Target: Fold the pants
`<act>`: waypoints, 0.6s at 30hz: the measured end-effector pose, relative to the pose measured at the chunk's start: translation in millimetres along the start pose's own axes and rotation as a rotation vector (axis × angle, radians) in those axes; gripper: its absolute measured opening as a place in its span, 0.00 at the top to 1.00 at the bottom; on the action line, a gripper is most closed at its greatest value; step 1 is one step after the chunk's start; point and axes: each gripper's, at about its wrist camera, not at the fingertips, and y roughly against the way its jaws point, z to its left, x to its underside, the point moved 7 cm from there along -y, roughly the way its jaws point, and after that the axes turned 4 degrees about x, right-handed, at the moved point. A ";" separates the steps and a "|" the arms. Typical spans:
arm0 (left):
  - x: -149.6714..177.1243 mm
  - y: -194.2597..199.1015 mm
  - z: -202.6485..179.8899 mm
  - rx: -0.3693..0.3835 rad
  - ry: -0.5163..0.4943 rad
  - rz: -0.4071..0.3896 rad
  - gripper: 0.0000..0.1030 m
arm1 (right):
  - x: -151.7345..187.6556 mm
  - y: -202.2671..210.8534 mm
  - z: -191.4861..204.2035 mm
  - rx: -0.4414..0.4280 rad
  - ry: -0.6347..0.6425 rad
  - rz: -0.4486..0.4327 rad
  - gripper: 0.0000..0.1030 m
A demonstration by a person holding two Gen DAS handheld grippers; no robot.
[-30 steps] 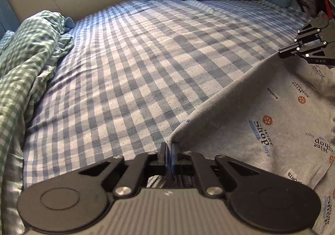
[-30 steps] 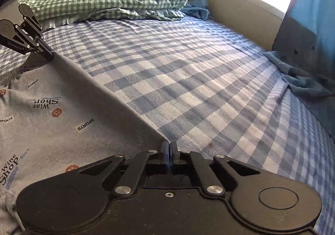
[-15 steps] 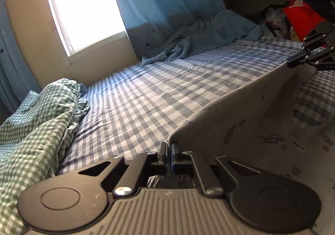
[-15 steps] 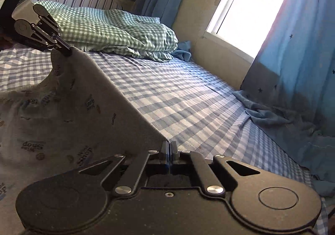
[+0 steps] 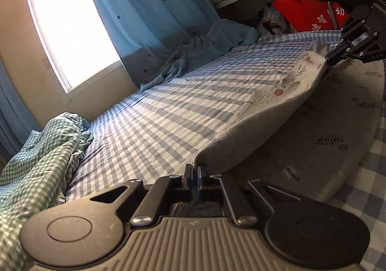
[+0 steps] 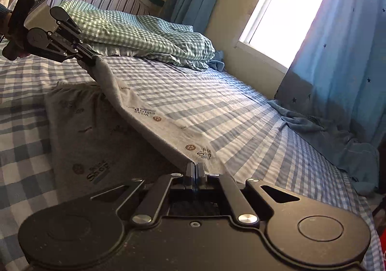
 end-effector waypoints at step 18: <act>30.6 37.7 -22.1 -0.058 -0.141 -0.053 0.98 | 24.0 29.3 37.3 0.026 0.012 -0.004 1.00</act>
